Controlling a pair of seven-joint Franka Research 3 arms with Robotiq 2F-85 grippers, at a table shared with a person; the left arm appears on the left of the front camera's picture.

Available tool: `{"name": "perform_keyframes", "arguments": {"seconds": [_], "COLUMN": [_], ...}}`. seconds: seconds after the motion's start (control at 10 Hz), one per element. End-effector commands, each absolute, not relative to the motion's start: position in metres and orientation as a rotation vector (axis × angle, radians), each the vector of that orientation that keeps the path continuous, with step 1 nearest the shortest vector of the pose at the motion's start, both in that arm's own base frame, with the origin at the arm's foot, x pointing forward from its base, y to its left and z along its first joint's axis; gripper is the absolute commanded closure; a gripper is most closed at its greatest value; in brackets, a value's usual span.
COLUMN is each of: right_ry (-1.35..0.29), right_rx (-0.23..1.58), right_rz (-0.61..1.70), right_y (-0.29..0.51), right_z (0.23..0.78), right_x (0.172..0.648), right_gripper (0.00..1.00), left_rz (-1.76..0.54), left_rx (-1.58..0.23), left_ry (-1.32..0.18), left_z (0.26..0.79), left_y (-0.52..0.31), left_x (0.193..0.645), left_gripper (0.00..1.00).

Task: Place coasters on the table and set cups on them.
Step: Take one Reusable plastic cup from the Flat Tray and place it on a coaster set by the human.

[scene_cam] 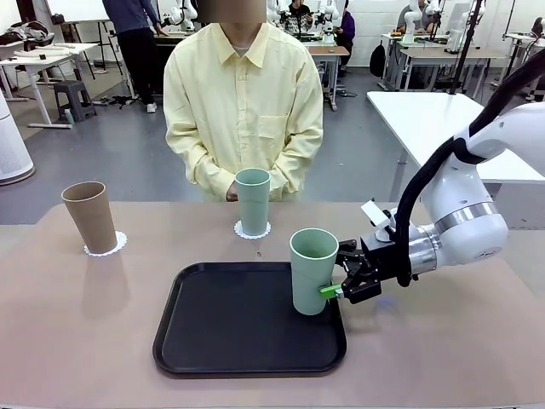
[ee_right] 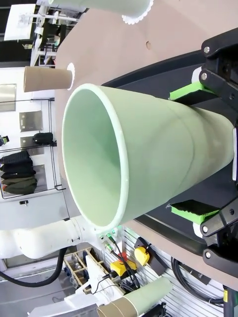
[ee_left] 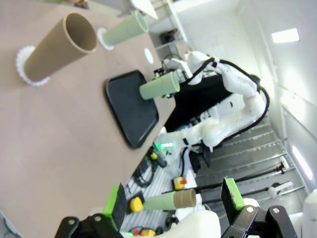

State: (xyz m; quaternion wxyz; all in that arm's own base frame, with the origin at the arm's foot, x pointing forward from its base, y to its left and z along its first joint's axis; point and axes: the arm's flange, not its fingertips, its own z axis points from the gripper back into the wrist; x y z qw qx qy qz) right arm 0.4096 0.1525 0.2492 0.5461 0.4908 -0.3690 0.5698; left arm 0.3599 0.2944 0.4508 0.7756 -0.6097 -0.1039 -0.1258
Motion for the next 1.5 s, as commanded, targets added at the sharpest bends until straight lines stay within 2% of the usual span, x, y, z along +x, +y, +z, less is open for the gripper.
{"name": "perform_keyframes", "arguments": {"seconds": [0.0,0.5,0.7,0.8,0.9,1.0,1.1,1.2,1.4], "right_ry": [-0.894,-0.898,-0.903,-0.899,-0.897,-0.902,-0.901,-0.903,-0.903], "right_rx": [1.138,1.162,1.176,1.188,1.193,1.195,1.197,1.199,1.202], "right_rz": [1.361,1.365,1.38,1.389,1.393,1.394,1.398,1.4,1.404], "right_y": [0.1655,0.1725,0.1737,0.1738,0.1734,0.1747,0.1741,0.175,0.1743], "right_z": [0.2372,0.2308,0.2292,0.229,0.2291,0.2284,0.2281,0.2278,0.2291], "right_x": [0.411,0.4134,0.4145,0.4149,0.414,0.414,0.4134,0.4135,0.4116], "right_gripper": [0.0,0.0,0.05,0.62,0.62,1.0,0.65,1.0,1.0], "left_rz": [-0.264,-0.264,-0.264,-0.264,-0.264,-0.264,-0.264,-0.264,-0.264], "left_rx": [-1.315,-1.315,-1.315,-1.315,-1.315,-1.315,-1.315,-1.315,-1.315], "left_ry": [-0.224,-0.224,-0.224,-0.224,-0.224,-0.224,-0.224,-0.224,-0.224], "left_z": [0.4521,0.4521,0.4521,0.4521,0.4521,0.4521,0.4521,0.4521,0.4521], "left_y": [0.2957,0.2957,0.2957,0.2957,0.2957,0.2957,0.2957,0.2957,0.2957], "left_x": [0.3589,0.3589,0.3589,0.3589,0.3589,0.3589,0.3589,0.3589,0.3589], "left_gripper": [0.0,0.0,0.0,0.0,0.0,0.0,0.0,0.0,0.0]}}
